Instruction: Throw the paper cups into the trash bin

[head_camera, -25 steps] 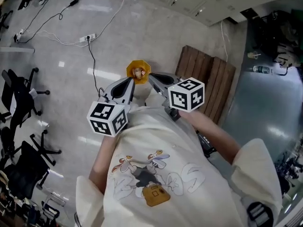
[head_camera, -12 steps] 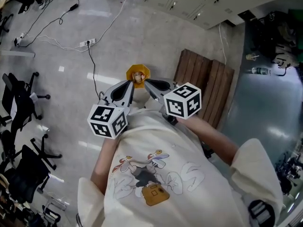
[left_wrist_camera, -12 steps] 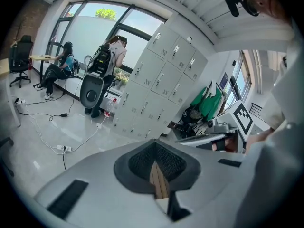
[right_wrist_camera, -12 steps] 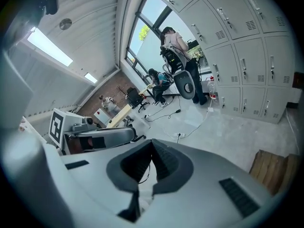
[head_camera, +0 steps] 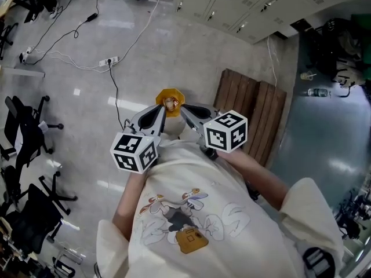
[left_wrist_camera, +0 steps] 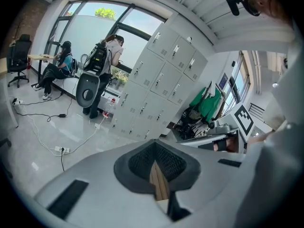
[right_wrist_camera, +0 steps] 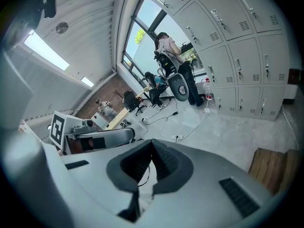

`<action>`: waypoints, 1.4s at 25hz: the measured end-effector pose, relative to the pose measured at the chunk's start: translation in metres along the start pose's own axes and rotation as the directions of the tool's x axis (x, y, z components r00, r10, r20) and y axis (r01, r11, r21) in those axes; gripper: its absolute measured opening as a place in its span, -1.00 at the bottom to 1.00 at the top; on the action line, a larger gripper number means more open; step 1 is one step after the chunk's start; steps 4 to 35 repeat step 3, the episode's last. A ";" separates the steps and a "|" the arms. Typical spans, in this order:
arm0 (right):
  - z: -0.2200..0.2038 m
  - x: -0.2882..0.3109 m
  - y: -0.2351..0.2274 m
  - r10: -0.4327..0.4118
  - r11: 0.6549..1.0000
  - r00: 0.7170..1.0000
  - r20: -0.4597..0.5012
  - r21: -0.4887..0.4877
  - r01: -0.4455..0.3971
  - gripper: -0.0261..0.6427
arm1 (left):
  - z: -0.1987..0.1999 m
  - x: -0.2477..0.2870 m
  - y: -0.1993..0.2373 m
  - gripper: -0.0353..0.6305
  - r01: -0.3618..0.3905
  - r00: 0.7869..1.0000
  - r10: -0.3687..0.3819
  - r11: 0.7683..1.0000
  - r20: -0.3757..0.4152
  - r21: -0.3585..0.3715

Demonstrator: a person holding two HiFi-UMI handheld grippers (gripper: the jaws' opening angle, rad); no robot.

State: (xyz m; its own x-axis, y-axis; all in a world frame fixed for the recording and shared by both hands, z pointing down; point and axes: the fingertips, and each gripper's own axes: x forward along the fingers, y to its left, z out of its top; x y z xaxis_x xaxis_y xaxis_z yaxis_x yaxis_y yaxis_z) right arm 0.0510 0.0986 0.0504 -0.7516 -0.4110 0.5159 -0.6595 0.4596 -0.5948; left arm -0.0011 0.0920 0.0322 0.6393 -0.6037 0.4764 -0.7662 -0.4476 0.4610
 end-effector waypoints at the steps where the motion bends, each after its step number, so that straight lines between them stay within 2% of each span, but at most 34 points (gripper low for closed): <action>1: 0.001 -0.001 -0.001 -0.001 1.000 1.000 0.002 -0.001 0.001 -0.90 | 0.000 0.001 -0.001 -0.88 0.001 1.000 -0.001 1.000 -0.001 0.002; 35: 0.002 -0.003 -0.001 -0.004 1.000 1.000 0.005 -0.002 0.004 -0.90 | 0.001 0.002 -0.002 -0.88 0.002 1.000 -0.002 1.000 -0.004 0.005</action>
